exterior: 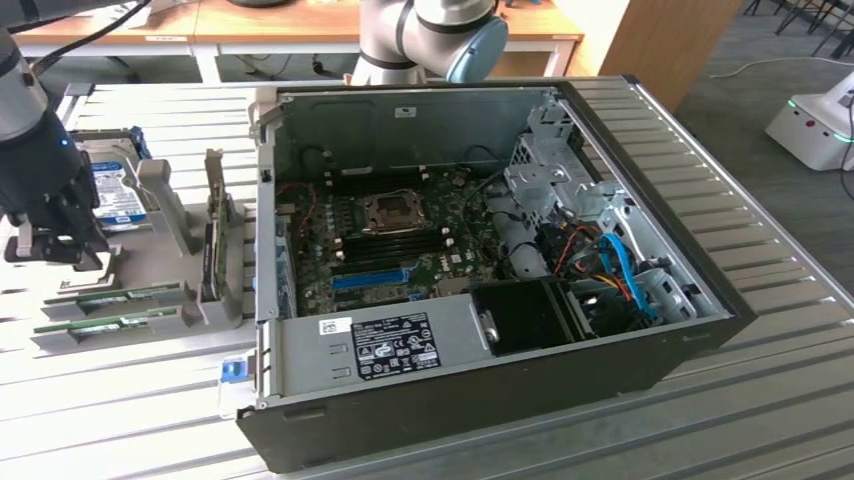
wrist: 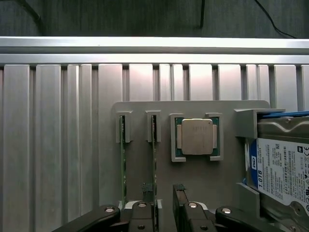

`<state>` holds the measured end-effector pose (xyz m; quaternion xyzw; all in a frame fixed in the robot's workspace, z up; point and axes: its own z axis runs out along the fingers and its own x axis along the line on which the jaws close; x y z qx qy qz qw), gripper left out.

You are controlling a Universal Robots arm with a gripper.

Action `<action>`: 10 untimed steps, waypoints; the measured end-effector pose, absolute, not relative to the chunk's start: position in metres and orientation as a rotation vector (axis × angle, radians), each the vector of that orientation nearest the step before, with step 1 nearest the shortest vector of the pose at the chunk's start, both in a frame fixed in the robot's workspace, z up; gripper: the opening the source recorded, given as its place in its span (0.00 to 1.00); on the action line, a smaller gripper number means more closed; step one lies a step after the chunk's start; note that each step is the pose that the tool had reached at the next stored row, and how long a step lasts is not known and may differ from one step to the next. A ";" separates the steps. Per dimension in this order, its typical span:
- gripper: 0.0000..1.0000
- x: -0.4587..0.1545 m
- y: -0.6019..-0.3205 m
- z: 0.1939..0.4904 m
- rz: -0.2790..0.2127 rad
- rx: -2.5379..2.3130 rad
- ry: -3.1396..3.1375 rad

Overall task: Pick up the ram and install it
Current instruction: 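Pick up the ram and move it above insertion slot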

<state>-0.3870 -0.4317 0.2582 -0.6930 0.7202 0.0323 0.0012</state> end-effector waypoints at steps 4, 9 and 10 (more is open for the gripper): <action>0.30 -0.387 -0.432 0.252 0.102 -2.175 2.261; 0.30 -0.387 -0.432 0.244 0.102 -2.175 2.261; 0.30 -0.387 -0.432 0.242 0.102 -2.175 2.261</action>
